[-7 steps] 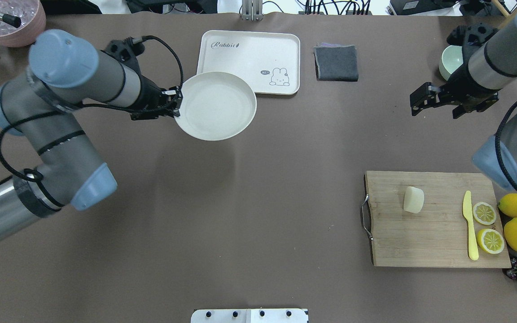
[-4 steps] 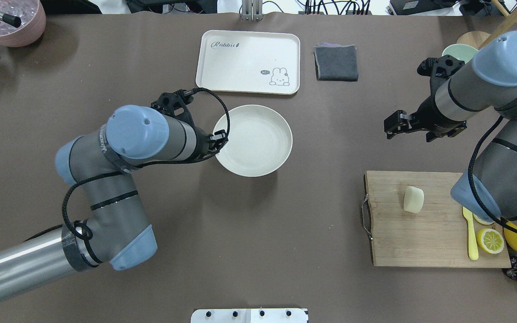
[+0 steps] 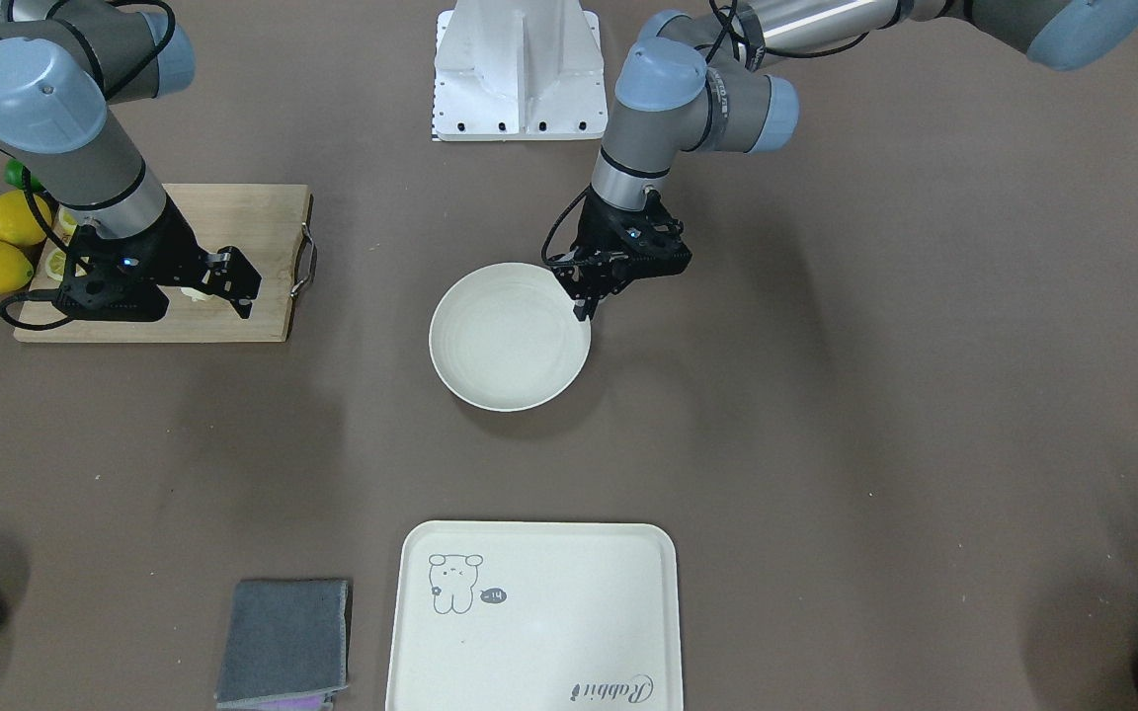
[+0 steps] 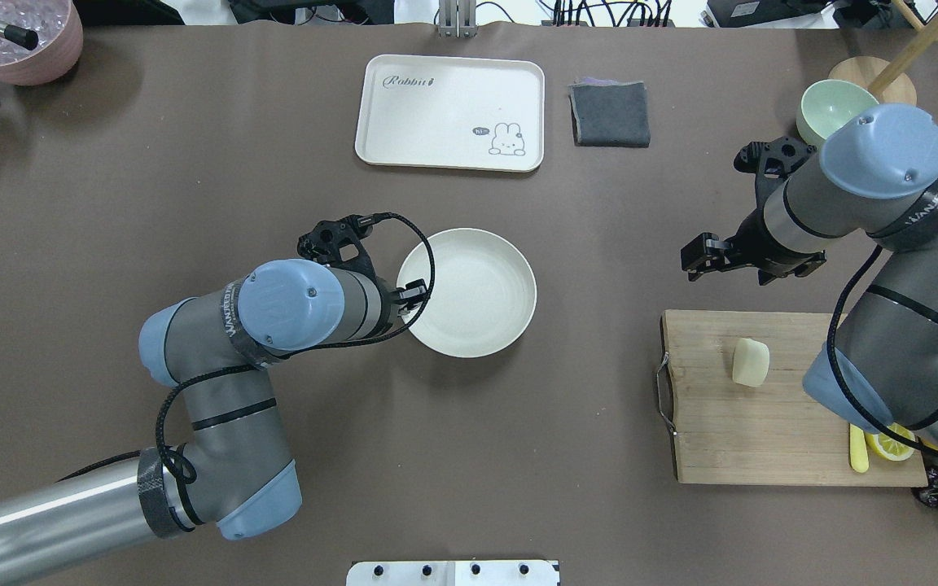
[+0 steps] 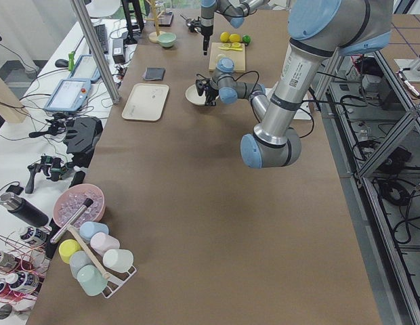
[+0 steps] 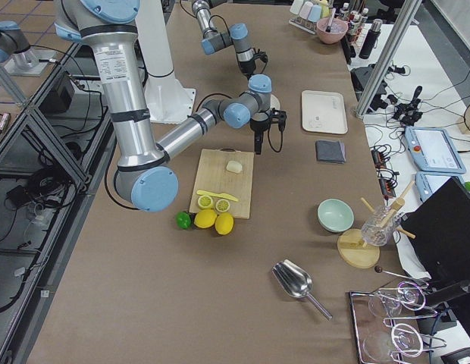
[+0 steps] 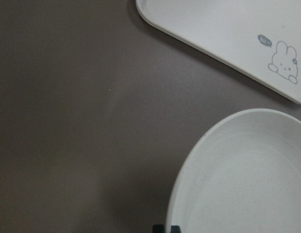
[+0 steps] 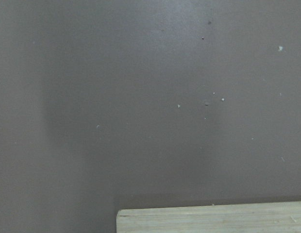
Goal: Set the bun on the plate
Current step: 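Slide the plate centreward with left gripper while right arm reaches toward board, then lower the right gripper onto the pale bun and close on it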
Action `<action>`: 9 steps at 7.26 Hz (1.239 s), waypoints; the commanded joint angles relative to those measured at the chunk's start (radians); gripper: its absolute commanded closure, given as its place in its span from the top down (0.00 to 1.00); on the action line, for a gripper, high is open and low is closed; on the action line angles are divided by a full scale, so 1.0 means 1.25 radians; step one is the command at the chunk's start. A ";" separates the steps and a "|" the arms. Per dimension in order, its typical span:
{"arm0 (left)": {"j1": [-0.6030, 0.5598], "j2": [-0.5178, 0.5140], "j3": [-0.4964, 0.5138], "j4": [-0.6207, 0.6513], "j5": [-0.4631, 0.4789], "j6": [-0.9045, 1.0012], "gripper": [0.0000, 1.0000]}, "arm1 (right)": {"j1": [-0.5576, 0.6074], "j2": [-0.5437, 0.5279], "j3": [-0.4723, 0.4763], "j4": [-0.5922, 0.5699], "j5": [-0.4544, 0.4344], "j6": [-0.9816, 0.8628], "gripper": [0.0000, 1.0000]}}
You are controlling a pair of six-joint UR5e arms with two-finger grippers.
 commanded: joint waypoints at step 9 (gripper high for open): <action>-0.038 0.022 -0.007 0.003 0.027 0.039 0.98 | -0.142 -0.169 0.006 0.212 -0.068 0.190 0.99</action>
